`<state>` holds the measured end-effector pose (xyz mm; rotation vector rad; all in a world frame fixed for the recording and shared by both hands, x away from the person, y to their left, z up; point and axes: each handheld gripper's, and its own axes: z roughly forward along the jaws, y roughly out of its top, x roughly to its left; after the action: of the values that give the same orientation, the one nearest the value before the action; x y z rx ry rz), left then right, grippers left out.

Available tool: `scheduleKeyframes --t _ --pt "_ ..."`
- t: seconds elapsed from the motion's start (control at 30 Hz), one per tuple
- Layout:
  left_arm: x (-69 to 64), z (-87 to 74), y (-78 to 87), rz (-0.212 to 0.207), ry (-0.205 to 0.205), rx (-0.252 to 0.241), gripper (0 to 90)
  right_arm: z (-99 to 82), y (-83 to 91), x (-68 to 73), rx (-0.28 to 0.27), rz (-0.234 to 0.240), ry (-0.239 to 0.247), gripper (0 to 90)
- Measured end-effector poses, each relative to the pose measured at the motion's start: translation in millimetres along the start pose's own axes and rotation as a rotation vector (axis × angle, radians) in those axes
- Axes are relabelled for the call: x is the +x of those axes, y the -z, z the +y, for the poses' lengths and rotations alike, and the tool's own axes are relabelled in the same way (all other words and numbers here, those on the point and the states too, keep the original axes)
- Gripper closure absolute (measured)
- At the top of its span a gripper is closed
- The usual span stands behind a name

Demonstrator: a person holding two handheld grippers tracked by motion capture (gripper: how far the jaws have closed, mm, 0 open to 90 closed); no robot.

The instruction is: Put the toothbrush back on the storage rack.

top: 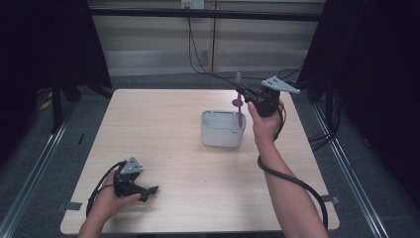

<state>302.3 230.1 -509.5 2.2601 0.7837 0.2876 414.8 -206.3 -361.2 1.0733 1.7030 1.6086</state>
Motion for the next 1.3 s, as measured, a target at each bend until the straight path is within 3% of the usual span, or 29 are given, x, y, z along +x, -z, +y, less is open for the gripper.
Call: scheduleKeyframes --t 1.3 --pt "0.0 0.0 -0.1 0.000 0.001 -0.001 0.0 -24.3 1.7 -3.4 0.053 -0.014 0.004 85.2"
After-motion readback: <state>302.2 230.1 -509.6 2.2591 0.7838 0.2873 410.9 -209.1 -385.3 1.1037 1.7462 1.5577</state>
